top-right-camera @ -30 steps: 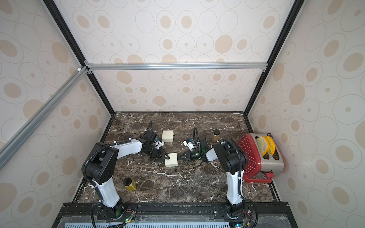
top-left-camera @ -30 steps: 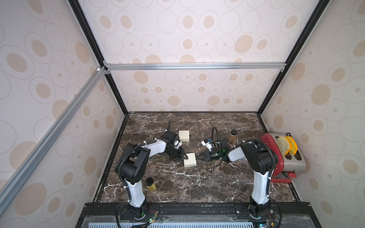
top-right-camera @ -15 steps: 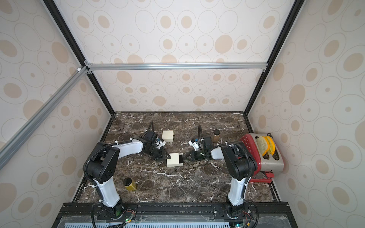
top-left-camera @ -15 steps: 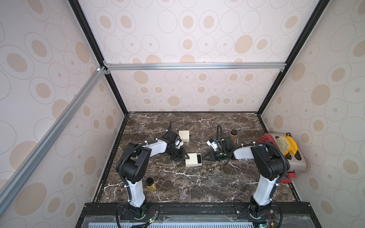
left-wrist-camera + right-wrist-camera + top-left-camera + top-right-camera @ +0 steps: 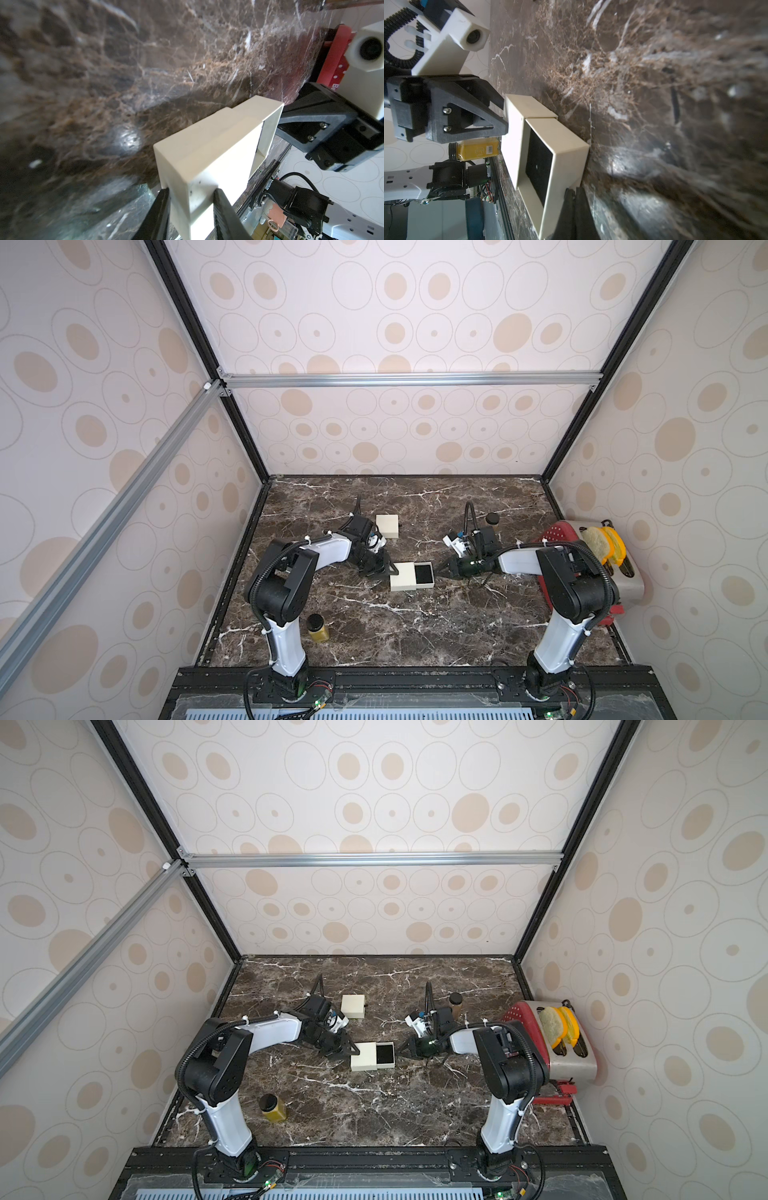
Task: Place the earrings into the drawer-style jewelry box
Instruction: Open the drawer in the jewelry box.
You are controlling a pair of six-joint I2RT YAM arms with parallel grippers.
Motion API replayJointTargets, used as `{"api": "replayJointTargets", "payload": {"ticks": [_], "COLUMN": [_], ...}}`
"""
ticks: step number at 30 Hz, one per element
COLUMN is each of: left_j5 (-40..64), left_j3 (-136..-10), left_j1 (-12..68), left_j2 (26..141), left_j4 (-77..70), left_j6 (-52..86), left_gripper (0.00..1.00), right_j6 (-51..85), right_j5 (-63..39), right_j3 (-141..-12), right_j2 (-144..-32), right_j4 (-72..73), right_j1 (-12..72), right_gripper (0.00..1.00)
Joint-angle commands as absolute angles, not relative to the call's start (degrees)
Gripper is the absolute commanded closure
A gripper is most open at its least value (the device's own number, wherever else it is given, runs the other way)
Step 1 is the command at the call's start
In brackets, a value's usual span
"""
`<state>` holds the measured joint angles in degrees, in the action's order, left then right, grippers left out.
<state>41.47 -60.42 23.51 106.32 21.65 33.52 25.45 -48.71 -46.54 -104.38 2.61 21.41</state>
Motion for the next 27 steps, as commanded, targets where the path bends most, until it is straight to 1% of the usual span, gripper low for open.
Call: {"api": "replayJointTargets", "payload": {"ticks": [1,27], "left_j5": [29.5,29.4], "left_j3": [-57.6,-58.0], "left_j1": [23.2,23.2], "left_j2": [111.3,111.1], "left_j4": [28.6,28.6], "left_j6": [32.2,31.9], "left_gripper": [0.65,0.63], "right_j6": [23.6,21.1], "right_j5": [-46.7,-46.2], "right_j3": [-46.2,-47.8], "right_j2": [-103.4,-103.2], "right_j4": [0.1,-2.8], "right_j1": [20.5,19.9], "right_gripper": [1.0,1.0]}}
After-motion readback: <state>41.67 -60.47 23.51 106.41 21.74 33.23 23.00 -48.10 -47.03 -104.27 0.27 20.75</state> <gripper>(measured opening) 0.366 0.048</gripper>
